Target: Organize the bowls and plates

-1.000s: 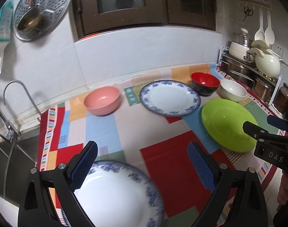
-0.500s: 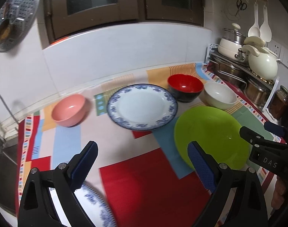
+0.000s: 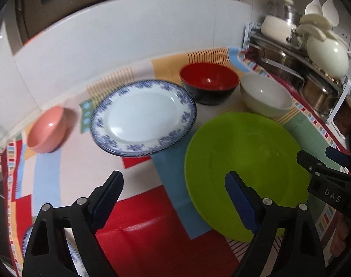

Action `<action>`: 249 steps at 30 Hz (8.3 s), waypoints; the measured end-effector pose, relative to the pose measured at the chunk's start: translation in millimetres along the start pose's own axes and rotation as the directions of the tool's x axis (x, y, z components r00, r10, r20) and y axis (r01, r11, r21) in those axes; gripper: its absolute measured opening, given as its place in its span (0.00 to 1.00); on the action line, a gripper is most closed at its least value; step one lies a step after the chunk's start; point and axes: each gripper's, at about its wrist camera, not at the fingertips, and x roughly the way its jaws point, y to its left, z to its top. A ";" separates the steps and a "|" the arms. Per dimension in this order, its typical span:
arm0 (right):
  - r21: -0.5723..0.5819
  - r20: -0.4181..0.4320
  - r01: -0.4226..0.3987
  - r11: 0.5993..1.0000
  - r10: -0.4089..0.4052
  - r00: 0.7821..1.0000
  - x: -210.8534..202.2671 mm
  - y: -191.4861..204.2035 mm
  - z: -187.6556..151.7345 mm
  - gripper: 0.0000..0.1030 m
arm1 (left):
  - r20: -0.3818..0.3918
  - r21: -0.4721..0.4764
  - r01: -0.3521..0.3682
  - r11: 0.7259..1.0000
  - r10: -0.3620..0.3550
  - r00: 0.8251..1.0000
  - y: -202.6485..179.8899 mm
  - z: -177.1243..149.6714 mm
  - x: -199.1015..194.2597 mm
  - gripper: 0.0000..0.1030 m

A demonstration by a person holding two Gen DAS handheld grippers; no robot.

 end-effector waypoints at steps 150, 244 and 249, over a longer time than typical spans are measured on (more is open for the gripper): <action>-0.403 -0.188 -0.329 0.854 0.275 0.943 -72.1 301.7 -137.1 0.41 | -0.179 -0.424 -0.197 0.884 0.132 0.975 291.5 -216.4 -93.2 0.36; 0.002 0.033 -0.128 0.992 0.127 0.991 82.6 159.4 66.3 0.56 | 0.007 -0.010 -0.086 0.996 0.086 0.996 179.2 84.6 80.4 0.71; 0.033 0.013 -0.101 0.994 0.101 0.995 102.7 158.4 68.3 0.56 | -0.030 -0.007 -0.066 0.998 0.066 0.997 180.3 91.0 106.7 0.71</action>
